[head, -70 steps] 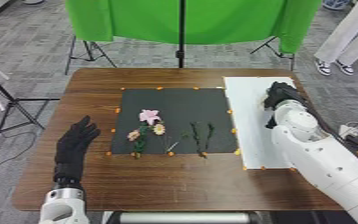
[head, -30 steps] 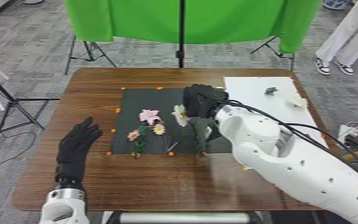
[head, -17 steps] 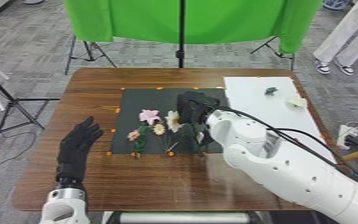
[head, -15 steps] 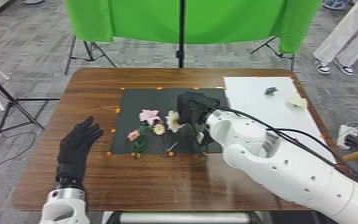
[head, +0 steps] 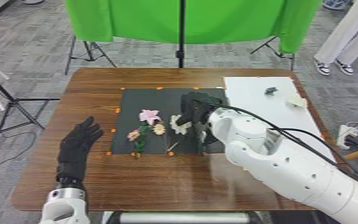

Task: Arrange flowers

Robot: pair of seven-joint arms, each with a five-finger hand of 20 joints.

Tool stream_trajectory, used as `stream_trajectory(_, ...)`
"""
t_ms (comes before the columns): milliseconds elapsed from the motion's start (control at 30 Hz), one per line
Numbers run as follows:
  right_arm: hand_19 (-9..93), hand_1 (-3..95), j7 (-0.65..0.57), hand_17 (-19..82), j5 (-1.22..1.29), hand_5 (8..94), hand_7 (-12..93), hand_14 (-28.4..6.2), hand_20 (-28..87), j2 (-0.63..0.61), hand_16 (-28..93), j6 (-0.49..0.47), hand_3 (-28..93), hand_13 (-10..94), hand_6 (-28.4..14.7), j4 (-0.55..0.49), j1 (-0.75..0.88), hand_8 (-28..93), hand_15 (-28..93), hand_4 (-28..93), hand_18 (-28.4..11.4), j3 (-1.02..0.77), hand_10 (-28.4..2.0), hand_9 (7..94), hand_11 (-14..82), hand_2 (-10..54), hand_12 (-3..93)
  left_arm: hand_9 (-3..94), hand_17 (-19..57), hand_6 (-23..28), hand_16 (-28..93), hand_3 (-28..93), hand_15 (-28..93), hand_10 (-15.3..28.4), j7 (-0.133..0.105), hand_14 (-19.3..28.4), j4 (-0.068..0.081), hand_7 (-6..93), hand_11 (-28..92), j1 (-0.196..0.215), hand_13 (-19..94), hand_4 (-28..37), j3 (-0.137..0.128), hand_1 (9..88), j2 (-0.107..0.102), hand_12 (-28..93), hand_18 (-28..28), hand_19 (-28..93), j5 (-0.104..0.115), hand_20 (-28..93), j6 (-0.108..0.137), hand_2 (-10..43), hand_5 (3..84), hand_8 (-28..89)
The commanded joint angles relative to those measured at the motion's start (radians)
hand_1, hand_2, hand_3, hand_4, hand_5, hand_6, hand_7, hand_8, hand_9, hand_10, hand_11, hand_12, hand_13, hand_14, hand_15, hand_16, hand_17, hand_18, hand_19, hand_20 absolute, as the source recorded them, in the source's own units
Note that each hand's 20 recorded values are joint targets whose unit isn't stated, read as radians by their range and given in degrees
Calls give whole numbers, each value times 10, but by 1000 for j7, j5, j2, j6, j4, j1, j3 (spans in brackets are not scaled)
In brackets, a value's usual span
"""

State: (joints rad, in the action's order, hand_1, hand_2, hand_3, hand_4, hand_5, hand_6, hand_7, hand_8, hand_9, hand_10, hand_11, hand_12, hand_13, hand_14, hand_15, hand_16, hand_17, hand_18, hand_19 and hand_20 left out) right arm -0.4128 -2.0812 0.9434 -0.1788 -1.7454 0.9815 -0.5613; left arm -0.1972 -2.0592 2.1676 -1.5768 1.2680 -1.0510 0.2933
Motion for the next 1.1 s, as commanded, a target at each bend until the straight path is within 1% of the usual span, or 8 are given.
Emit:
stream_trajectory(33,932,335,2,718,28,807,209,-14,575,-9,332,-9,630,937,-14,-5,-1,-88,599,-210,-88,-28,-110,905,330,-95,263,376,49,67,-34,674,279,133,9,164,11,89,195,14,303,-283,11,197,12,107,109,112,-4,173,-9,78,390,-55)
stream_trajectory(300,932,289,4,709,138,799,192,-25,580,-2,344,-12,629,937,-19,-13,2,-88,588,-196,-97,-35,-112,901,331,-95,263,376,49,68,-33,674,280,133,11,165,11,88,195,12,302,-283,12,197,11,108,109,110,-4,172,-9,75,391,-55)
stream_trajectory(400,932,348,0,707,119,797,196,-27,581,3,348,-18,662,937,-7,-14,0,-88,586,-173,-100,-19,-111,903,333,-73,263,376,49,68,-33,672,279,133,12,165,12,89,195,10,303,-283,13,199,10,108,109,110,-3,173,-9,75,390,-55)
stream_trajectory(467,932,448,0,707,110,799,193,-26,582,5,346,-1,623,937,-6,-13,1,67,588,-179,-101,-6,-108,906,335,-72,264,376,49,68,-33,673,279,133,10,165,11,88,195,12,303,-283,12,198,11,108,109,111,-4,173,-9,75,390,-55)
stream_trajectory(533,932,509,1,707,105,799,190,-22,580,7,343,4,610,937,-5,-14,4,100,591,-178,-100,0,-106,907,338,-86,266,376,48,69,-33,673,279,133,11,165,11,88,195,13,303,-283,12,199,11,108,109,111,-4,173,-9,75,390,-55)
stream_trajectory(733,932,565,9,709,99,802,204,-11,577,12,339,45,601,937,-3,-9,8,118,594,-197,-91,13,-100,906,353,-95,270,376,48,68,-33,672,277,133,14,164,11,90,195,14,302,-283,10,199,9,108,110,112,-4,173,-10,75,391,-54)
stream_trajectory(933,932,499,18,708,134,787,195,-14,577,13,343,54,569,937,-9,-12,15,107,588,-181,-90,-12,-101,899,357,-95,272,376,48,67,-32,673,280,133,15,165,11,91,196,14,303,-283,10,199,8,108,110,114,-4,173,-12,75,390,-56)
stream_trajectory(1100,932,419,24,704,148,750,186,-18,579,19,356,75,621,937,-3,-10,19,47,578,-183,-94,-34,-105,893,360,-95,270,376,48,67,-33,674,279,133,18,164,11,91,195,14,303,-283,9,200,7,108,110,113,-5,172,-15,73,390,-56)
